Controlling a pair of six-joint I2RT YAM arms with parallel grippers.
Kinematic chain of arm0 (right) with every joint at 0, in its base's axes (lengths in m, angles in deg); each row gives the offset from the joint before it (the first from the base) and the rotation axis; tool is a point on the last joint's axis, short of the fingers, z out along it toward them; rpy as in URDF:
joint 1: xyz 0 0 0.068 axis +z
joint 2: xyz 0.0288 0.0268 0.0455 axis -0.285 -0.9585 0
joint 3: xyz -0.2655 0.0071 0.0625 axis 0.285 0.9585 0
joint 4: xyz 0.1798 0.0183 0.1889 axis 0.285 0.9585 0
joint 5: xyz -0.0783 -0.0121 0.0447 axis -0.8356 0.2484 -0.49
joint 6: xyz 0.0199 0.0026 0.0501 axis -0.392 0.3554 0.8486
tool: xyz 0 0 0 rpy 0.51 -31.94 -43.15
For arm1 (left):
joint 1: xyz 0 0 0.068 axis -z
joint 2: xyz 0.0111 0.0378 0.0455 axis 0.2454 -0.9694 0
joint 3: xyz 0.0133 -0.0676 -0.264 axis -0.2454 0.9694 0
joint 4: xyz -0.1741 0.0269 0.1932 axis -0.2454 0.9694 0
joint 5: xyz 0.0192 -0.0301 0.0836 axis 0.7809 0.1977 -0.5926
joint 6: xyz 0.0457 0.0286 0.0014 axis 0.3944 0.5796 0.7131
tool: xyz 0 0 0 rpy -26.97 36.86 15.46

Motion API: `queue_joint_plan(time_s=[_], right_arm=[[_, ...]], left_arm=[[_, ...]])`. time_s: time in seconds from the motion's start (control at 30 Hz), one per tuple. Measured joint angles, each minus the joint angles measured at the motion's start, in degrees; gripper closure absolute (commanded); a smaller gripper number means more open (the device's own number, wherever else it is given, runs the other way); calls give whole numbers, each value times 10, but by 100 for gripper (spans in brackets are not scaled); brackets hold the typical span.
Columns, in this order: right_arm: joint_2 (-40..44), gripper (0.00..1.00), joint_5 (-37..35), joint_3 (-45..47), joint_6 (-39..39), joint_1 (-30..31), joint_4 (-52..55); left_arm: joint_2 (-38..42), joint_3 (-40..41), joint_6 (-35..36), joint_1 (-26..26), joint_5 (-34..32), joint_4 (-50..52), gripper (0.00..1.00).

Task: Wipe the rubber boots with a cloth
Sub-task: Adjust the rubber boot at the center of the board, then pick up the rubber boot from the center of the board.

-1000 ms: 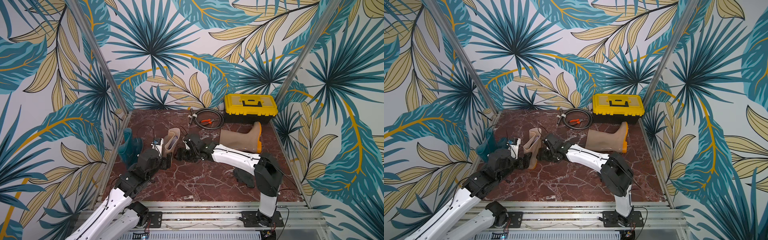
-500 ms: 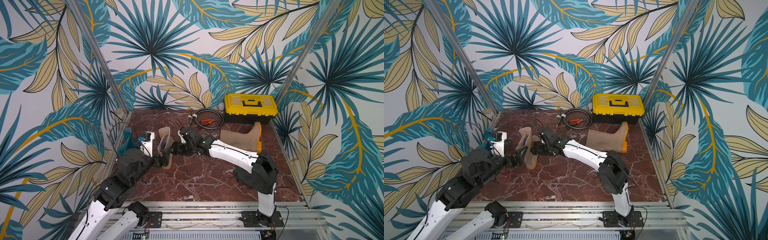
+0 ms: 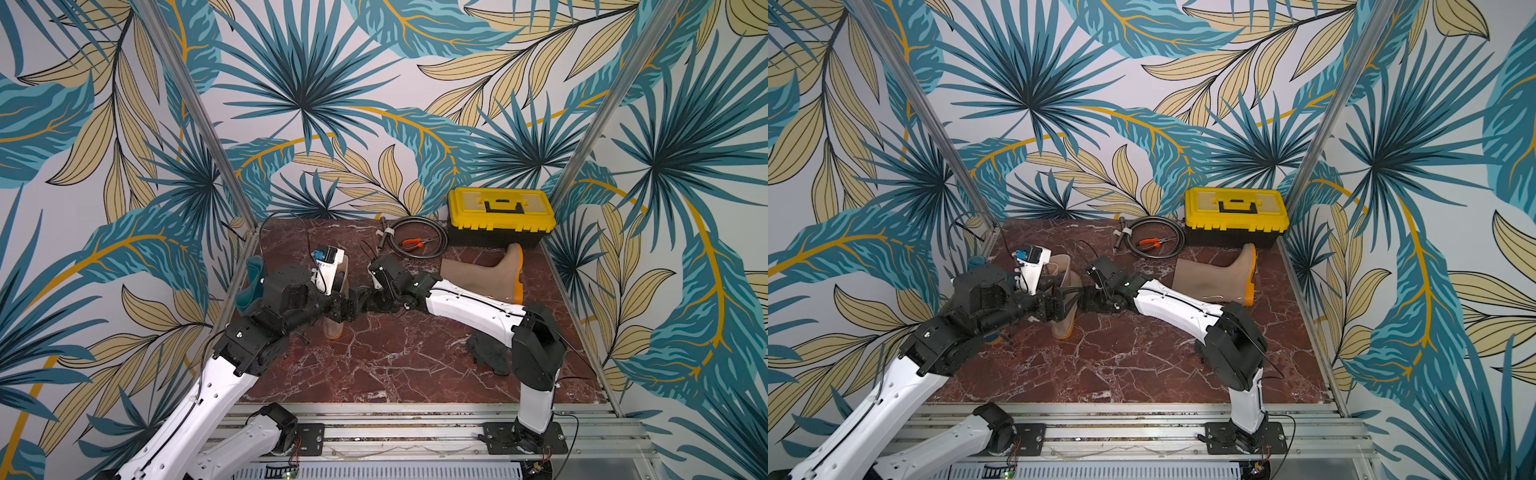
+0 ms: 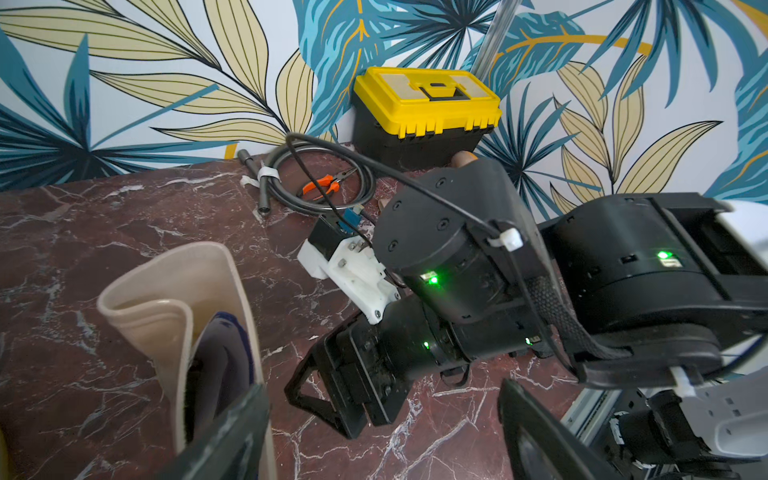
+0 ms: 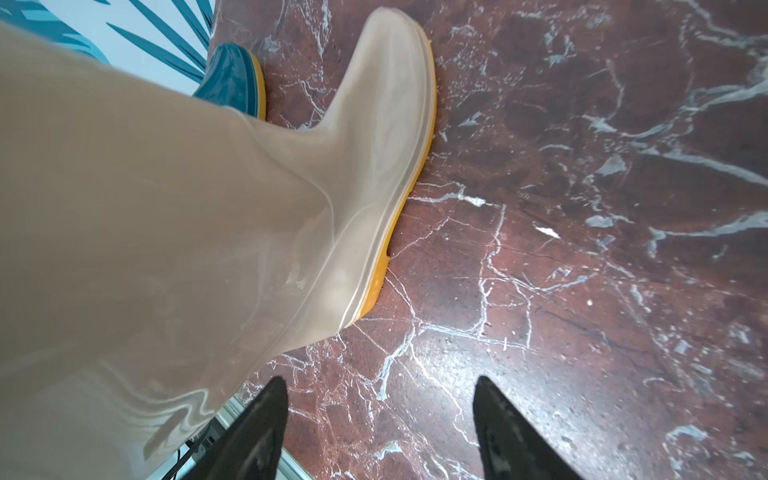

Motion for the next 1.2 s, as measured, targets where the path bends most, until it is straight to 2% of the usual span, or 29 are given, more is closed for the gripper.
queue_joint_plan(time_s=[0.17,0.37,0.6,0.77,0.9,1.0,1.07,1.2], right_arm=[[27,28,-13,18,-4,-9,8],[107,27,-44,83,-13,-73,30],[220,23,-164,139,-60,-192,134],[270,18,-270,148,-111,-262,212],[278,17,-297,172,-136,-346,226],[274,17,-284,203,-147,-424,220],[256,16,-269,207,-153,-469,213],[184,16,-238,193,-163,-517,191]], left_arm=[[-5,-17,0,24,7,-1,15],[-47,-33,5,110,-32,0,18],[-136,-59,10,220,-109,0,18],[-220,-96,7,264,-148,0,18],[-296,-134,-2,291,-171,-2,18],[-351,-155,-12,303,-173,-3,18],[-382,-162,-20,306,-171,-2,18],[-430,-178,-31,309,-165,-1,18]])
